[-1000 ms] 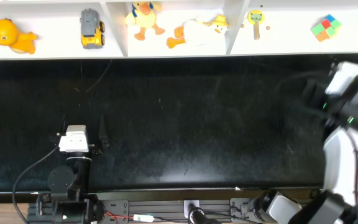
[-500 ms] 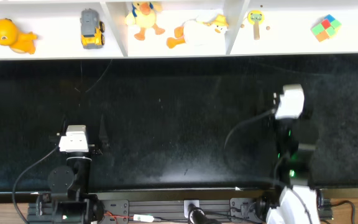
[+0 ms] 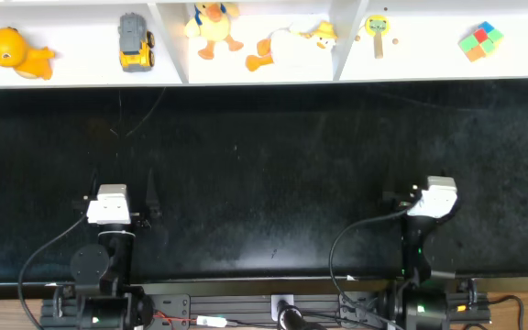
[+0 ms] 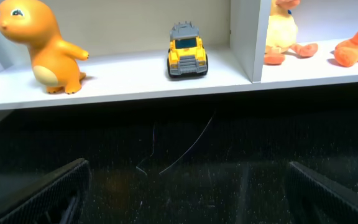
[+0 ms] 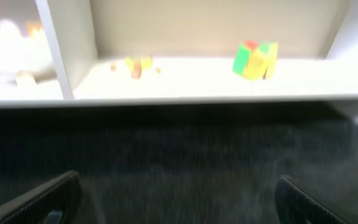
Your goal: Store Toys
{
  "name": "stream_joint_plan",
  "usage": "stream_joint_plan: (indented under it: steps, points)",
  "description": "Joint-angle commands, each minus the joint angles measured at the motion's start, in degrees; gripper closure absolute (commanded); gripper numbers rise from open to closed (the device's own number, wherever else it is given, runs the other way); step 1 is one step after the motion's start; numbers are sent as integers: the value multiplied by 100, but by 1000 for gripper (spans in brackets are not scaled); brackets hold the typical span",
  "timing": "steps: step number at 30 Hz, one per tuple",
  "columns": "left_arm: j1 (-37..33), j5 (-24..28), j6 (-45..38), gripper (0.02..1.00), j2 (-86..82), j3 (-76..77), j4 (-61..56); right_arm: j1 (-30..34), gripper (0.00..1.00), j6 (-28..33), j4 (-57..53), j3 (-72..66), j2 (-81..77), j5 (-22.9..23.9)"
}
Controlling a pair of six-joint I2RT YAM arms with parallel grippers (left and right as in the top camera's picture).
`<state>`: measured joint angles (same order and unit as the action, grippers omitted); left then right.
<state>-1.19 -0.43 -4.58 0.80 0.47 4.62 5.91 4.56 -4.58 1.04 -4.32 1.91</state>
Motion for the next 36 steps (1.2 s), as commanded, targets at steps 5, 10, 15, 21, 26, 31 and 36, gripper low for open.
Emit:
stream_joint_plan:
  steps: [5, 10, 15, 21, 26, 31, 36]
  points:
    - [20, 79, 17, 20, -63, -2, 20, -26, 5, -122, 7, -76, 415, -59]
    - [20, 79, 17, 20, -63, -2, 20, 11, 5, -203, 13, -76, 413, -79]
    - [20, 79, 17, 20, -63, -2, 20, 11, 5, -203, 11, -76, 407, -79]
    - [20, 79, 17, 23, -63, -2, 20, 11, 3, -203, 11, -76, 407, -79]
    - [20, 79, 17, 20, -63, -2, 20, 11, 5, -203, 11, -76, 407, -79]
    - [20, 79, 17, 20, -63, -2, 20, 11, 5, -203, 11, -76, 407, -79]
    - [20, 79, 17, 20, -63, -2, 20, 11, 5, -203, 11, -76, 407, -79]
